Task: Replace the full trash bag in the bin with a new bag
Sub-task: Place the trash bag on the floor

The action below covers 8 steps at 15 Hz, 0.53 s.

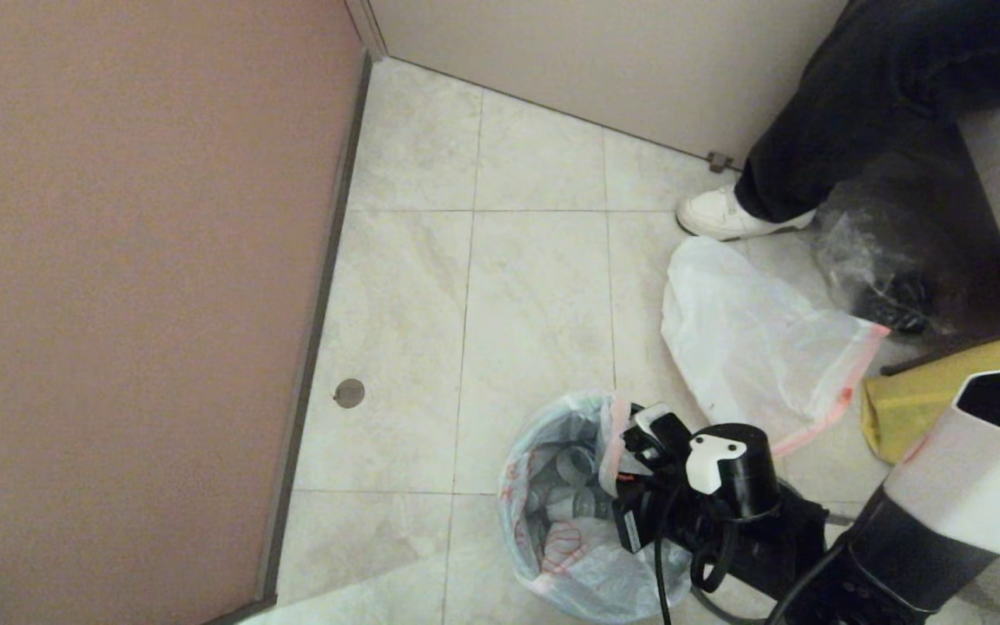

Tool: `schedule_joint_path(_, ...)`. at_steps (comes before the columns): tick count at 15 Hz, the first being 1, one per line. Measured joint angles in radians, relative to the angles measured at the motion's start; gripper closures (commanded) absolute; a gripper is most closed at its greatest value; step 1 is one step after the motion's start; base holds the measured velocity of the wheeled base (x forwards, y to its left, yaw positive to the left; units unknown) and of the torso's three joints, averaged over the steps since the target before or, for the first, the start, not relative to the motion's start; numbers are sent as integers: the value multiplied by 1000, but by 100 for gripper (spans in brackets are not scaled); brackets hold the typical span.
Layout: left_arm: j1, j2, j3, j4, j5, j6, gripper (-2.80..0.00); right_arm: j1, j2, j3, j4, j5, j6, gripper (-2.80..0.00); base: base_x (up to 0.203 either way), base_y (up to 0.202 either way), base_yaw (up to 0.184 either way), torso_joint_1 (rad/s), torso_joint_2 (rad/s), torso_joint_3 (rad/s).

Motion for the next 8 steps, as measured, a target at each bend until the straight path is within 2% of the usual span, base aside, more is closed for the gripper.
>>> schedule_joint_path(6, 0, 0, 0, 0, 0, 0, 0, 19, -266, 13, 215, -1, 95, 0, 0, 0, 0, 0, 0, 0)
schedule_joint_path(8, 0, 0, 0, 1, 0, 0, 0, 29, -319, 3, 258, -2, 98, 0, 0, 0, 0, 0, 0, 0)
